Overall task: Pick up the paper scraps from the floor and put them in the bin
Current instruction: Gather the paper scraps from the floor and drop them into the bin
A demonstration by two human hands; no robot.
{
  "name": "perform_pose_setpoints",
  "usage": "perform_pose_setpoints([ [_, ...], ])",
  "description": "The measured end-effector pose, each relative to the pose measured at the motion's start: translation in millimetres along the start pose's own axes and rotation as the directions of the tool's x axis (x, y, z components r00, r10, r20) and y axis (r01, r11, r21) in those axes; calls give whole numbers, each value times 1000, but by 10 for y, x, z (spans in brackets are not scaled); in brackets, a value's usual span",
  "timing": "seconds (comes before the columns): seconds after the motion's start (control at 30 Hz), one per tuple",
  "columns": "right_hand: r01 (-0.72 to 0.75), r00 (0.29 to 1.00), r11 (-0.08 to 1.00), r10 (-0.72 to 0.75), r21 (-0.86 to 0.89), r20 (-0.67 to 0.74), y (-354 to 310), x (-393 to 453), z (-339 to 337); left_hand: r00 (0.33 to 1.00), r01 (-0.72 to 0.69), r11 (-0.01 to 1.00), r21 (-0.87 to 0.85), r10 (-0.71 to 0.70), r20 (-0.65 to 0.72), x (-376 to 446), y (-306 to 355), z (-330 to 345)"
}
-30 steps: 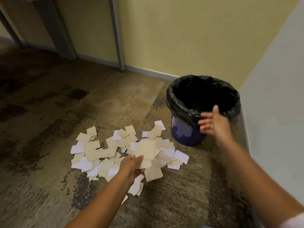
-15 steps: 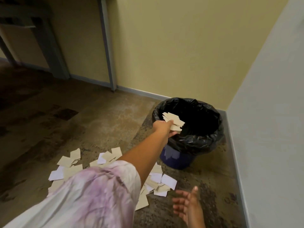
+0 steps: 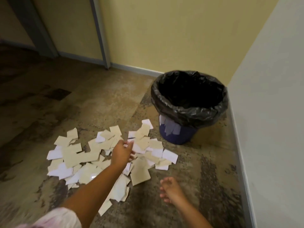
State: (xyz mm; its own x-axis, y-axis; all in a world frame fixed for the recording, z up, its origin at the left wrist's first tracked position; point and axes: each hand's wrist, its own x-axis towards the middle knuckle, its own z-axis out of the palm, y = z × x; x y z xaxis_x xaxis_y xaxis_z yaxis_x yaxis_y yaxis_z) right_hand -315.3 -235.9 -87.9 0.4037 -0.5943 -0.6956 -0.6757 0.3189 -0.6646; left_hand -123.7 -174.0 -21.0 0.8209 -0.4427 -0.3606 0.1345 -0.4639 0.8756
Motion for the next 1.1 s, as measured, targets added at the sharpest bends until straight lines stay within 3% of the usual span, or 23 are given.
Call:
perform_pose_setpoints([
  [0.13, 87, 995, 952, -66, -292, 79, 228, 108, 264, 975, 197, 940, 278, -158, -158, -43, -956, -282],
  [0.27, 138, 990, 908, -125, -396, 61, 355, 233, 458, 919, 378, 781, 497, -252, -303, -176, -1445, -470],
  [0.4, 148, 989, 941, -146, -304, 30, 285, 435, 719, 884, 415, 824, 386, -264, -387, -215, -1731, -536],
  [0.5, -13, 991, 995, 26, 103, -129, 84, 525, 902, 827, 507, 824, 253, -383, -411, -205, -1834, -510],
  [0.57, -91, 974, 970, 134, 225, -185, -40, 598, 924, 803, 545, 816, 193, -443, -398, -192, -1860, -492],
  [0.63, -115, 974, 976, 147, 186, -170, -150, 667, 925, 808, 544, 825, 152, -466, -361, -138, -1873, -478],
  [0.73, -62, 990, 998, 59, -20, -130, -222, 719, 964, 794, 547, 837, 1, -518, -317, -39, -1810, -455],
  [0.9, 78, 997, 968, -76, -240, 16, -102, 660, 1182, 785, 554, 832, -30, -534, -314, 13, -1714, -350],
  [1.0, 104, 994, 975, -97, -194, 49, -93, 637, 1248, 801, 522, 848, -88, -524, -291, -59, -1717, -296],
  [1.1, 99, 992, 989, -90, -106, 87, -95, 588, 1245, 803, 502, 826, -256, -555, -216, -128, -1688, -280],
])
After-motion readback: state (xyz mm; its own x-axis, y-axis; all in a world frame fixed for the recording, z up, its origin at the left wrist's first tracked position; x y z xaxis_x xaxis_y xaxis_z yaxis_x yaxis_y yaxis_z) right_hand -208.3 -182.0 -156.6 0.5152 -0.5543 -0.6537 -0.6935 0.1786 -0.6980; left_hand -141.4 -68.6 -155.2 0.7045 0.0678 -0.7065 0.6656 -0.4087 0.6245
